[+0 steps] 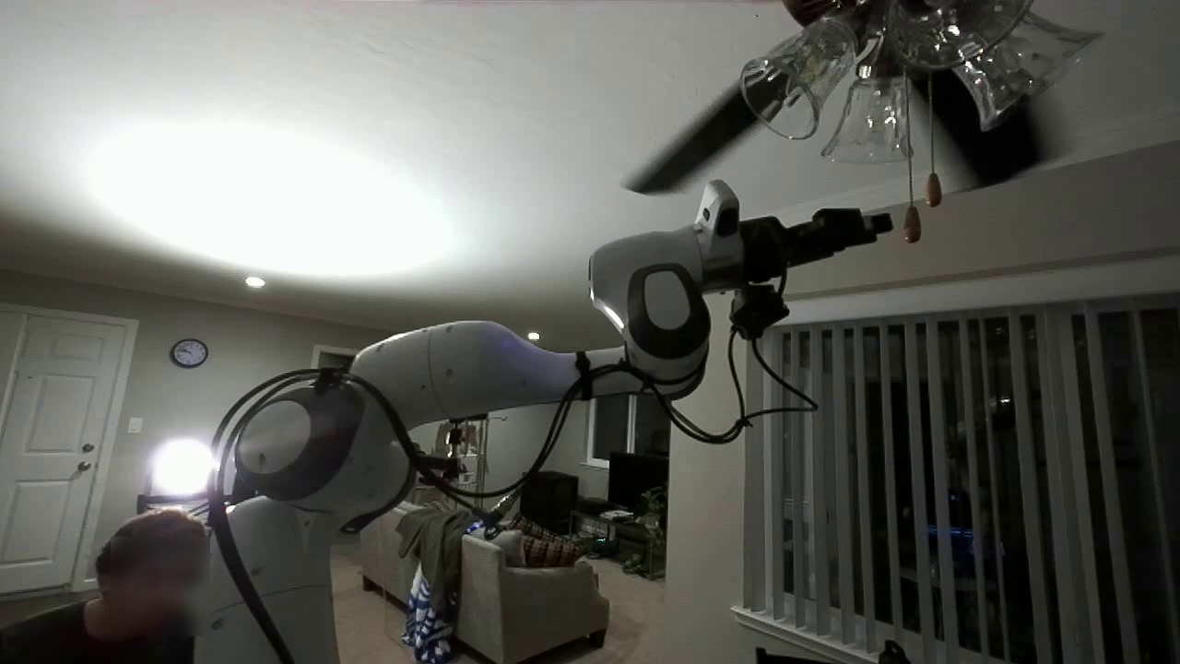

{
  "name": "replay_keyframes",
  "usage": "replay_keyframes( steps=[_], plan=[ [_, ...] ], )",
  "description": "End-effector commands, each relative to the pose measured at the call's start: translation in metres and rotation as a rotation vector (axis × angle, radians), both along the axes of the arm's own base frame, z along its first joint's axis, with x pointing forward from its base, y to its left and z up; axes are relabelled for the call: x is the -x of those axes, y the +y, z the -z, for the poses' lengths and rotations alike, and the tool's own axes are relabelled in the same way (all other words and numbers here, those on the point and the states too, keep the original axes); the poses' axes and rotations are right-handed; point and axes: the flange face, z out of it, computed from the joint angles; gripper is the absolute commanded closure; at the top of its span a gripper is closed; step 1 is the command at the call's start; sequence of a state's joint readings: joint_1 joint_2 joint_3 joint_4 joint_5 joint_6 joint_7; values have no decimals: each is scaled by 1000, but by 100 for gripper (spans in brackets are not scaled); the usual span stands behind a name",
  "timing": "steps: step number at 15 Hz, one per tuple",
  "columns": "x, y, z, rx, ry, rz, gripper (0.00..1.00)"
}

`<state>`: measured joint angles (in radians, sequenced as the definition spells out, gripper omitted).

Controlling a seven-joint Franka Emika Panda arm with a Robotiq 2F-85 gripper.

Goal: Pull the string to the right downwards to turn on the chandelier

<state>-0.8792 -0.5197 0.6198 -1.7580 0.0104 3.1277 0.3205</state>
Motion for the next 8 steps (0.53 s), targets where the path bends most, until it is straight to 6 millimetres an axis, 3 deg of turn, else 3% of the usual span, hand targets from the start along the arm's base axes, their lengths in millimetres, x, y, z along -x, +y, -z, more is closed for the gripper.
replay_keyframes(
  steps=[1, 3, 4, 6, 8],
  plan=[
    [-3, -2, -7, 32, 13, 22, 94],
    [-6, -3, -5, 38, 15, 35, 95],
    [-7, -3, -4, 40, 21, 40, 64],
    [-9, -3, -3, 46, 26, 50, 67],
    [-11, -2, -3, 55, 28, 64, 55]
  ],
)
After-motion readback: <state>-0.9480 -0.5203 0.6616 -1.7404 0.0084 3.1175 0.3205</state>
